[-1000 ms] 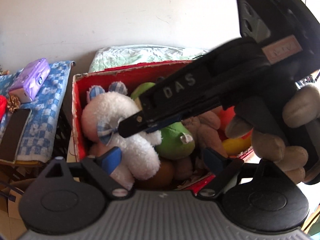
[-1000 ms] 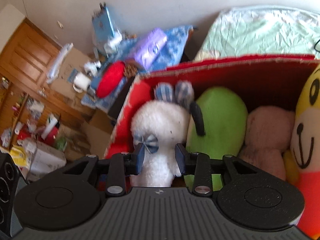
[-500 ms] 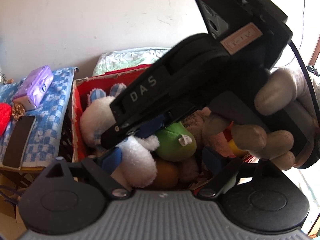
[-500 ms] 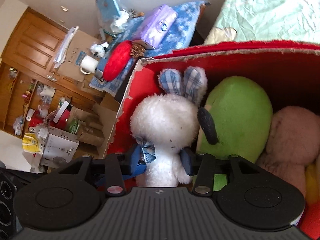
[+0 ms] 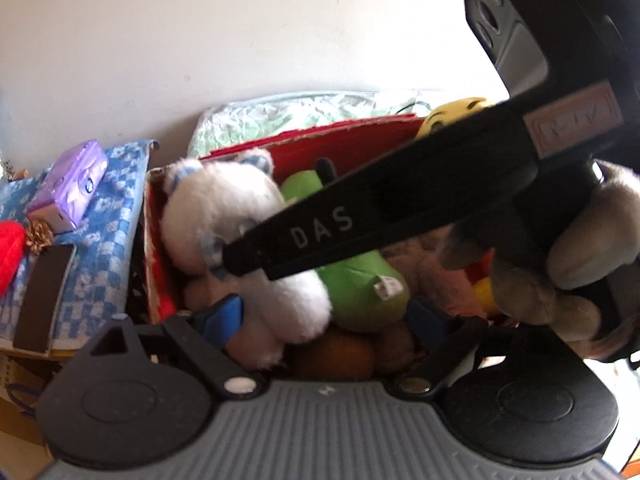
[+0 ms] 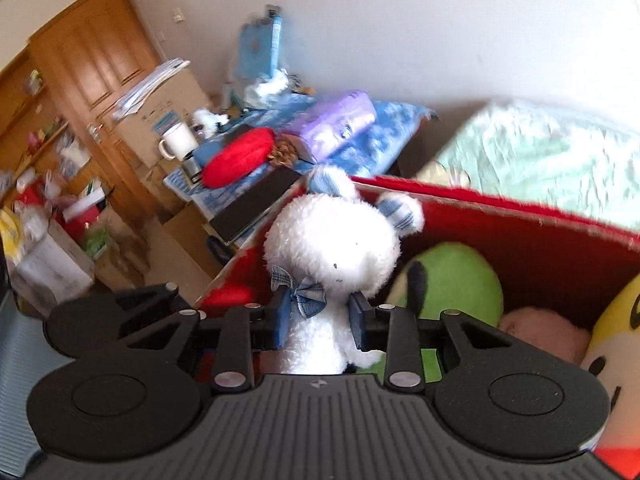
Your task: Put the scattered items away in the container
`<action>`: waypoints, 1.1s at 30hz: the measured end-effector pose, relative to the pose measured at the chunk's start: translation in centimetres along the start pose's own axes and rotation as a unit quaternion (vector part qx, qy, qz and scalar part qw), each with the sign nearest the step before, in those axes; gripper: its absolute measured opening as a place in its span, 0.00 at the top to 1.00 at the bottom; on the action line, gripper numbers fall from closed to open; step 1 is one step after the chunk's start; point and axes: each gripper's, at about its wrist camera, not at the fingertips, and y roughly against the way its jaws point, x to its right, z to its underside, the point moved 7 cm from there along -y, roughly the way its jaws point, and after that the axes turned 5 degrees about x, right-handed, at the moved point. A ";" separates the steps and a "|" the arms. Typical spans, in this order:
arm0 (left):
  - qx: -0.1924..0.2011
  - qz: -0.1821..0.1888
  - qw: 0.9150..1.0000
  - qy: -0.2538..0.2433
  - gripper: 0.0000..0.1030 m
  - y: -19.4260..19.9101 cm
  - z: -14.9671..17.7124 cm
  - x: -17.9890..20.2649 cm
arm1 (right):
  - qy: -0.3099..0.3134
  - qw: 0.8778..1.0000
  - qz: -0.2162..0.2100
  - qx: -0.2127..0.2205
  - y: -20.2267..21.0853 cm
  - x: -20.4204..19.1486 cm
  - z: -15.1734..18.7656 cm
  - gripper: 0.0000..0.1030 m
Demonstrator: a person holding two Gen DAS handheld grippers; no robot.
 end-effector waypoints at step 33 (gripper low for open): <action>0.000 -0.023 0.997 0.069 0.57 0.5 -1.7 -2.8 | -0.143 0.988 -0.038 0.043 4.1 1.5 0.6 0.61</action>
